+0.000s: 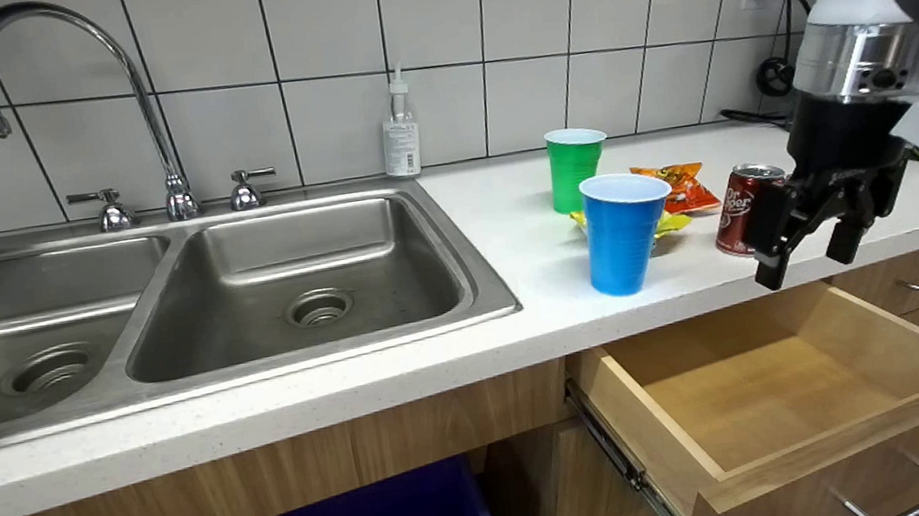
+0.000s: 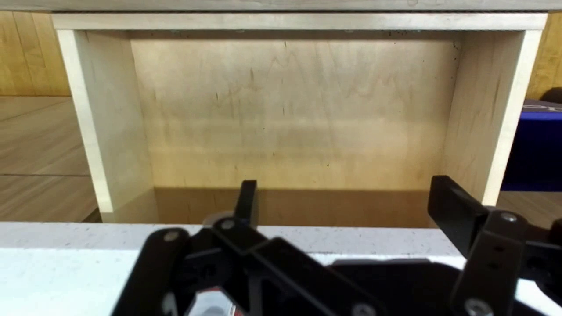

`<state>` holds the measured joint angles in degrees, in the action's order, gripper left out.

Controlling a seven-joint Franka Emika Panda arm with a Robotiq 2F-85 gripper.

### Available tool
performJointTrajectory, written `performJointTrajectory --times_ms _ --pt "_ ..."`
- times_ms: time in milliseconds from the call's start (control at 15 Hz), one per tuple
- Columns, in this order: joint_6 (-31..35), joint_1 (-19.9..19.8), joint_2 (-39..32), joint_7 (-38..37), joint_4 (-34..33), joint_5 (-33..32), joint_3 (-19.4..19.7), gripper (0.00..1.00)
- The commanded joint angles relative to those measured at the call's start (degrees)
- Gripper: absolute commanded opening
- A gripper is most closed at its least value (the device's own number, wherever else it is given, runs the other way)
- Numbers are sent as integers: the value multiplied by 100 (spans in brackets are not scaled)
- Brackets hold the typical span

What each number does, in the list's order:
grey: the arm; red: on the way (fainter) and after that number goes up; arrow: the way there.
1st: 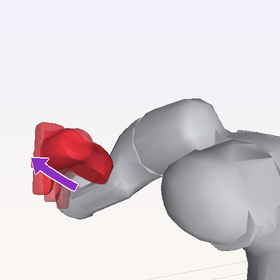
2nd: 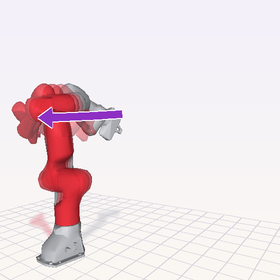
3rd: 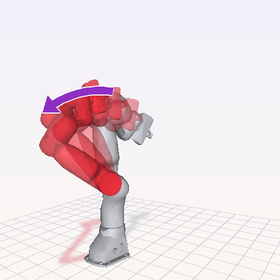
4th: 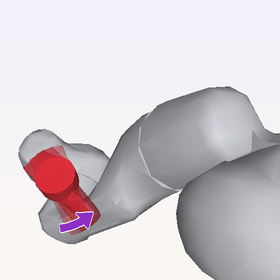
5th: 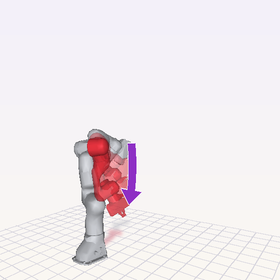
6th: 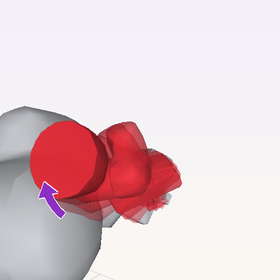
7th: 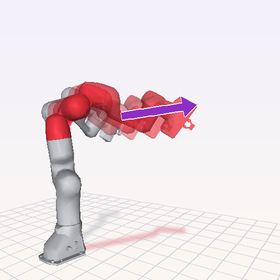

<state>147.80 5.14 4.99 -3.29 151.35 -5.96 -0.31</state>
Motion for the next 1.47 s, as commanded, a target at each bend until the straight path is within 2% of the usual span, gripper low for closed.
performJointTrajectory --times_ms 0,667,1000,1400 --pt "-107 -198 375 -42 -91 -269 -82 100" --pt "-93 -379 523 512 -825 -218 39 100" --pt "-130 -304 473 1438 -1079 6 188 100" --pt "-96 -272 450 2214 -1161 97 284 100"
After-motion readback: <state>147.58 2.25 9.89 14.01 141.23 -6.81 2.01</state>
